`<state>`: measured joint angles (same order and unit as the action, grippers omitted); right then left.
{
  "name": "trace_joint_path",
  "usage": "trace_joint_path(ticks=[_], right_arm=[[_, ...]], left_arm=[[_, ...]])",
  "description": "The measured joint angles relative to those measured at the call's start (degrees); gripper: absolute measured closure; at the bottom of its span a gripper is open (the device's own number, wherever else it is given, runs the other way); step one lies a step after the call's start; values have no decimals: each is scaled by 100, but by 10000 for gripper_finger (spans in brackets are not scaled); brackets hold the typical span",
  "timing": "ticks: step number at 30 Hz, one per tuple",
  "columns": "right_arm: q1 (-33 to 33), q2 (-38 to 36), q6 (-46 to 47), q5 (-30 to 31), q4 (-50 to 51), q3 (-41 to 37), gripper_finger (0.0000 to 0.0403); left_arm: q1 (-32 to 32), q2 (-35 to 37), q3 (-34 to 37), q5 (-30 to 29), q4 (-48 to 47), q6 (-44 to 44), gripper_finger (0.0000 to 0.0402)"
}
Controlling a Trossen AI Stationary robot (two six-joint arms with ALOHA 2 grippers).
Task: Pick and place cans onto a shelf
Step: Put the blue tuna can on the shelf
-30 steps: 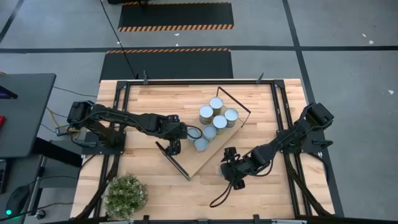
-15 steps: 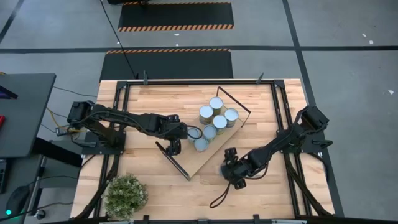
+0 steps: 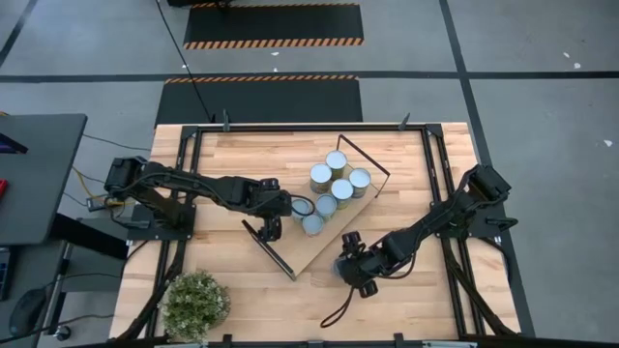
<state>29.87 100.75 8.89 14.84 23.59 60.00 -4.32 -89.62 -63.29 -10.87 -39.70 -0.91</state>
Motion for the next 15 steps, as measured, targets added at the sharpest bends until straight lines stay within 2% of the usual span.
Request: trace_joint_path(ticks=[4, 10, 15], right_arm=[[-29, -3, -342, 24, -150, 237, 102], [-288, 37, -938, -42, -1110, 271, 104], [-636, 45, -1012, -321, -1091, 338, 105]], left_arm=[[-1, 0, 0, 61, -88, -1, 2], [-3, 0, 0, 62, -163, -31, 2], [-7, 0, 0, 63, -236, -37, 2]])
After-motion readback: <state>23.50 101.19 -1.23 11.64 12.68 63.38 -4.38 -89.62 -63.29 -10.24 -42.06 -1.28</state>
